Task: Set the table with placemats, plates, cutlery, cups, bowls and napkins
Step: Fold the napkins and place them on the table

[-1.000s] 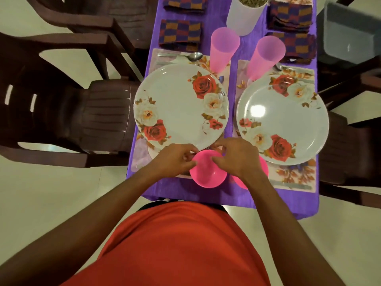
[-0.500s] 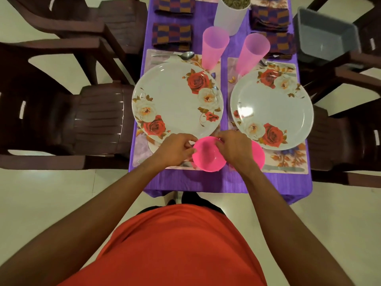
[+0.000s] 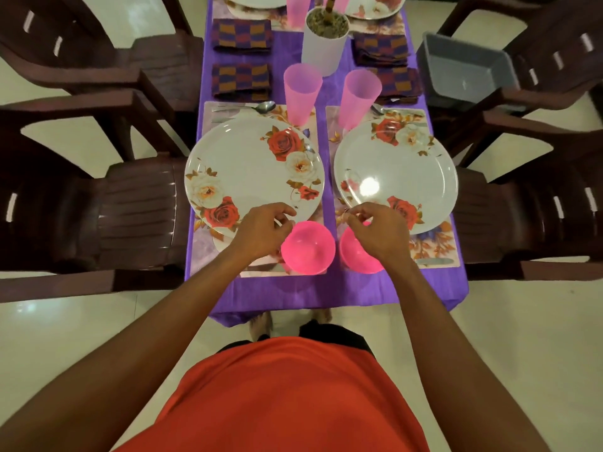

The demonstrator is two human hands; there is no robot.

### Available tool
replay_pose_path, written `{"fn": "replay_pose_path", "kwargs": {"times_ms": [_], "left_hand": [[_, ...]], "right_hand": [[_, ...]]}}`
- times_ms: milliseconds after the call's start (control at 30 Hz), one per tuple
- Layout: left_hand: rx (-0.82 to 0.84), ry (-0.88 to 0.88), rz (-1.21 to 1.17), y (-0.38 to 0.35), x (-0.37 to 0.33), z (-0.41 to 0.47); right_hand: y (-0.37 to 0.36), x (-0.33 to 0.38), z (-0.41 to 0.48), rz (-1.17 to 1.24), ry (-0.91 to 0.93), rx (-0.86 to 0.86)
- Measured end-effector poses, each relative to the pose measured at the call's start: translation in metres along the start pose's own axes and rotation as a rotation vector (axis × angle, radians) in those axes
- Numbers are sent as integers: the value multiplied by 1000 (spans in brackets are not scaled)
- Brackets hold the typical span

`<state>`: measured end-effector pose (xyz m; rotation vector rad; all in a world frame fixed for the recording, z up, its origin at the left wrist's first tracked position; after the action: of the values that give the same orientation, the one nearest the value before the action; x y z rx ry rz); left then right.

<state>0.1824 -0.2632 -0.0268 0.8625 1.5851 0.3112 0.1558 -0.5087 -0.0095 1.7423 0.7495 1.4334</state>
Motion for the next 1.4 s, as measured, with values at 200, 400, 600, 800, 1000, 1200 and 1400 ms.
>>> {"fn": "replay_pose_path", "kwargs": {"times_ms": [200, 400, 600, 800, 1000, 1200, 1400], "left_hand": [[61, 37, -29, -24, -48, 58], [130, 259, 28, -64, -79, 112], [50, 341, 90, -92, -84, 127], [-23, 383, 25, -98, -99, 125], [-23, 412, 13, -98, -108, 125], [-112, 255, 119, -92, -117, 107], [210, 29, 97, -98, -114, 72]], "right_hand": [[53, -77, 23, 70, -230, -190], [91, -168, 65, 154, -513, -229], [90, -222, 88, 161, -532, -117], [88, -229, 102, 260, -498, -118], [90, -236, 107, 287, -480, -120], [98, -212, 79, 248, -237, -191], [58, -190, 5, 85, 345, 161]]}}
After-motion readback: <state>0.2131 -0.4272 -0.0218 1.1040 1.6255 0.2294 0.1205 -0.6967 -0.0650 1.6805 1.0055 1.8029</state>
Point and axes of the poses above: each hand's wrist, its own z-axis towards the middle knuckle, its own y-axis out of the back of the hand, x = y × z, the point moved 3 cm from there along z, towards the middle knuckle, and after that the axes turned 1 degree about x, right-handed, at the moved point
